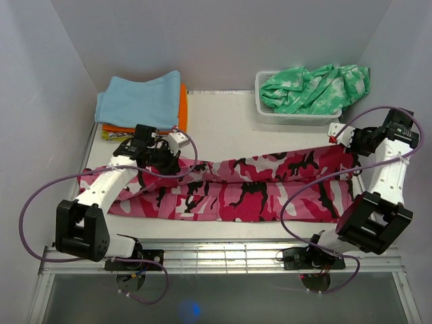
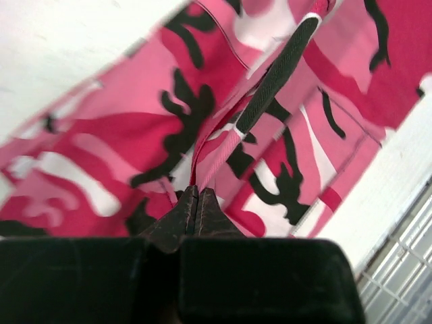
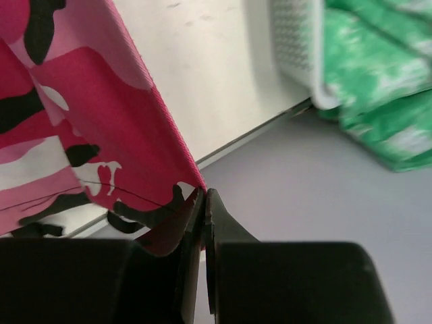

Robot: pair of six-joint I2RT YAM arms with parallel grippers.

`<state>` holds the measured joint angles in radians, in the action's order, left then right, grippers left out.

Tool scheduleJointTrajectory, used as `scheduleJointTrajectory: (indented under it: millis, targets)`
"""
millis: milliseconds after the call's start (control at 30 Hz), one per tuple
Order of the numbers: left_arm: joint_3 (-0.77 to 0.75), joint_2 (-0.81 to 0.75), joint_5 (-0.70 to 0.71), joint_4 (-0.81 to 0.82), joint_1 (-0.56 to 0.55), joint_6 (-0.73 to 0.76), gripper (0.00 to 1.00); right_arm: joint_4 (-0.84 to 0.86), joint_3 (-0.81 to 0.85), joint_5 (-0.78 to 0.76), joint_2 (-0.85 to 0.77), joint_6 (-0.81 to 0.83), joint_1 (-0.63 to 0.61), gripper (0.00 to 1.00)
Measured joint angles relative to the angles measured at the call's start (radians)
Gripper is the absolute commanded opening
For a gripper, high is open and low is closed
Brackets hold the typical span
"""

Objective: Fold and stack the trousers
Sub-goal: Fold the trousers

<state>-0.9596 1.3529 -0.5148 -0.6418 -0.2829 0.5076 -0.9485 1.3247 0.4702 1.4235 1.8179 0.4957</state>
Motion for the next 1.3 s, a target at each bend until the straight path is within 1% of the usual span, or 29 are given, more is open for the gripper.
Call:
scheduleJointTrajectory:
  millis: [67, 133, 167, 233, 300, 333, 433, 567, 767, 900, 1000, 1167, 1300]
  targets:
    - [-0.042, -0.004, -0.030, 0.007, 0.047, -0.005, 0.00, 0.015, 0.030, 0.053, -0.021, 0.002, -0.004, 0.08]
    - [-0.059, -0.024, -0.058, 0.008, 0.067, 0.012, 0.00, 0.021, -0.003, 0.090, -0.077, 0.053, 0.024, 0.08]
    - [-0.059, -0.044, -0.073, -0.006, 0.071, 0.033, 0.00, 0.035, -0.053, 0.113, -0.124, 0.074, 0.058, 0.08]
    - [-0.047, -0.092, -0.112, -0.045, 0.067, 0.086, 0.00, 0.010, -0.166, 0.128, -0.218, 0.106, 0.151, 0.08]
    - [-0.015, -0.148, -0.148, -0.097, 0.058, 0.145, 0.00, -0.026, -0.259, 0.138, -0.261, 0.126, 0.248, 0.08]
    - [0.001, -0.165, -0.156, -0.117, 0.056, 0.167, 0.00, -0.054, -0.320, 0.121, -0.264, 0.135, 0.276, 0.08]
    - [0.087, -0.184, -0.161, -0.176, 0.055, 0.242, 0.00, -0.070, -0.405, 0.080, -0.231, 0.143, 0.311, 0.08]
    - [0.191, -0.120, -0.123, -0.246, 0.055, 0.302, 0.00, -0.102, -0.503, 0.011, -0.216, 0.150, 0.324, 0.08]
    - [0.198, 0.006, -0.102, -0.256, 0.035, 0.299, 0.00, -0.119, -0.524, -0.032, -0.212, 0.151, 0.324, 0.08]
    - [0.197, 0.060, -0.083, -0.233, 0.001, 0.272, 0.00, -0.130, -0.505, -0.049, -0.175, 0.152, 0.325, 0.08]
    - [0.183, 0.071, -0.079, -0.218, -0.015, 0.240, 0.00, -0.158, -0.449, -0.038, -0.154, 0.153, 0.325, 0.08]
    - [0.096, 0.063, -0.089, -0.220, -0.021, 0.230, 0.00, -0.229, -0.339, -0.039, -0.153, 0.153, 0.328, 0.08]
    - [0.087, 0.036, -0.086, -0.237, -0.026, 0.255, 0.00, -0.229, -0.383, -0.083, -0.180, 0.153, 0.345, 0.08]
